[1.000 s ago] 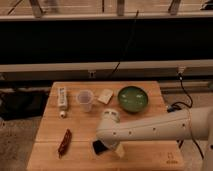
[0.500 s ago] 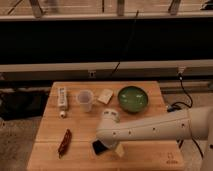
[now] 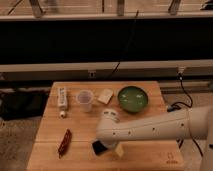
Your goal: Place the eraser in the ceramic cup
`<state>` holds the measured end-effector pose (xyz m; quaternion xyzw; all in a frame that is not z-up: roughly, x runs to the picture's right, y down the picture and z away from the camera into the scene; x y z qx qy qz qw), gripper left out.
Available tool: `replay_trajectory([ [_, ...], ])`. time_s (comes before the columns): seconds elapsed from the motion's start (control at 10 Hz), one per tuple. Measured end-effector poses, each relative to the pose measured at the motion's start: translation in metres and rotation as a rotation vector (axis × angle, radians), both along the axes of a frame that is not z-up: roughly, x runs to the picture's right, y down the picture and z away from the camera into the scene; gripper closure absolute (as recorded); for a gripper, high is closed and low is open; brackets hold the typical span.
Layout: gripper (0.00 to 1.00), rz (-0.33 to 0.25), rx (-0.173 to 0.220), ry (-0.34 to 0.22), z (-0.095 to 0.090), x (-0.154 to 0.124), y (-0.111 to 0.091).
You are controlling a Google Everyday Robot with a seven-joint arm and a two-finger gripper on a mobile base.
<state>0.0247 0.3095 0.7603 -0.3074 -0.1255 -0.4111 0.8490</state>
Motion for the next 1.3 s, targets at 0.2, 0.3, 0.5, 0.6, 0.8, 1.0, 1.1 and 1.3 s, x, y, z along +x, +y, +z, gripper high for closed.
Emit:
replay_trajectory([
  [0.2,0.2,-0.007,0.001,-0.006,0.0003,-0.0011,0.0],
  [0.3,0.2,-0.009,0.001,-0.008,0.0004,-0.0013,-0.0001],
  [0.5,0.29,-0.017,0.002,-0.014,0.0008,-0.0026,-0.0002],
  [0.6,0.3,-0.019,0.003,-0.019,0.0011,-0.0039,-0.0001],
  [0.8,0.32,-0.024,0.003,-0.023,0.0012,-0.0047,0.0],
  [1.0,0.52,-0.032,0.002,-0.024,0.0011,-0.0051,0.0009],
  [1.1,0.61,-0.033,0.003,-0.025,0.0,-0.0061,0.0023],
  [1.3,0.81,-0.035,0.004,-0.025,-0.0013,-0.0071,0.0044],
])
